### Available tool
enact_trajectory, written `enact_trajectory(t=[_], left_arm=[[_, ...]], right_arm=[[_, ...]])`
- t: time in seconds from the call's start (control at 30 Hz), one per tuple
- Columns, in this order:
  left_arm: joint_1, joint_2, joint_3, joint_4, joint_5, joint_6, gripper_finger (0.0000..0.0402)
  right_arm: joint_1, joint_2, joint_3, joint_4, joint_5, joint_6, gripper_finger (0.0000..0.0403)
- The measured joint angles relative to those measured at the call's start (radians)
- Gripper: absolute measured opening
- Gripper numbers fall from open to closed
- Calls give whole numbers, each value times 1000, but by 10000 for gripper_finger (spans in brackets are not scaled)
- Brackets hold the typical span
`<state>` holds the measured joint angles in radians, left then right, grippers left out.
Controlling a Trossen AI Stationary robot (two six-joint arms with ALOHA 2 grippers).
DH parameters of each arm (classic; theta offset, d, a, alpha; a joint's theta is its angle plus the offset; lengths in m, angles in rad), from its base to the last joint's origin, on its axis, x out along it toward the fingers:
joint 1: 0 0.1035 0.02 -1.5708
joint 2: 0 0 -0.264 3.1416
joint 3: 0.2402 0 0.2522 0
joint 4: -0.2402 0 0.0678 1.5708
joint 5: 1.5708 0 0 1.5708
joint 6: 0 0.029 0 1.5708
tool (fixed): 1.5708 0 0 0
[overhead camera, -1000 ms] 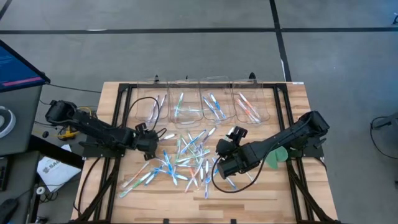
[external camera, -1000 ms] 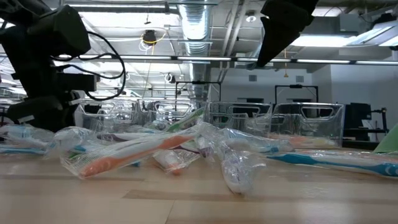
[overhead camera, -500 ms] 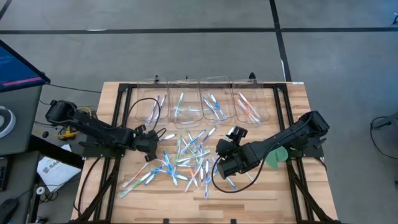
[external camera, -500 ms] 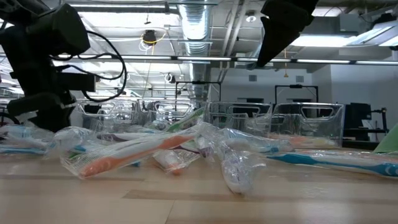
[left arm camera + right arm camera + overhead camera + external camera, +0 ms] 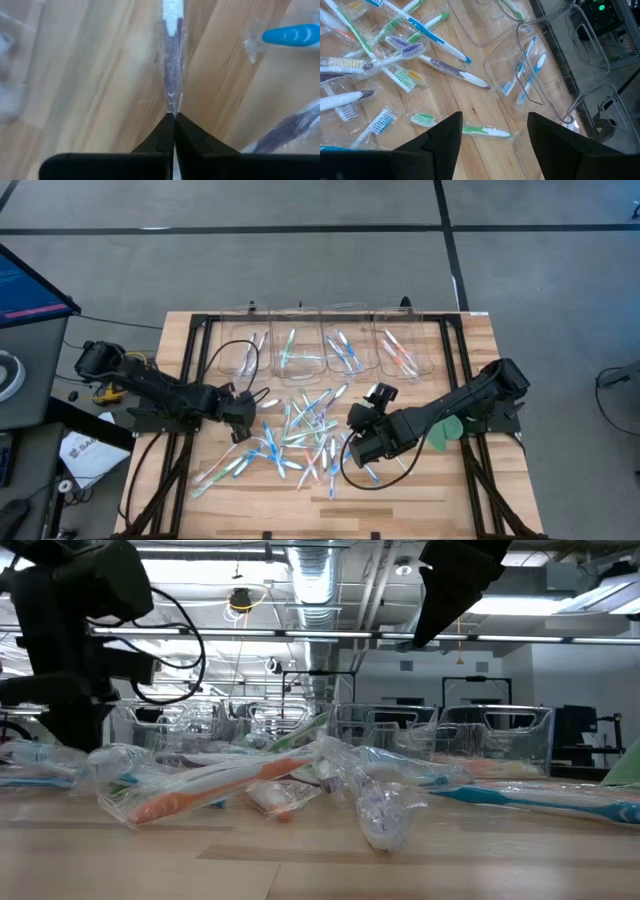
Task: Pick & Place Toothbrushes
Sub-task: Put the purple toothbrush into the left transparent bin
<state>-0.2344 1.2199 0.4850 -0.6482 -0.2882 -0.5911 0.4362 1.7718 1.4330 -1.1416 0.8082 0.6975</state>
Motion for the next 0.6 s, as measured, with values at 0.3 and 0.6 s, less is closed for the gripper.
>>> enact_trajectory(t=[0.3,0.6], left_arm=[[0,-2,128,-147,-46,11,1],[-22,-2,344,-512,-202,-42,1]], right_arm=[[0,0,0,0,0,1,218],[0,0,0,0,0,-1,218]])
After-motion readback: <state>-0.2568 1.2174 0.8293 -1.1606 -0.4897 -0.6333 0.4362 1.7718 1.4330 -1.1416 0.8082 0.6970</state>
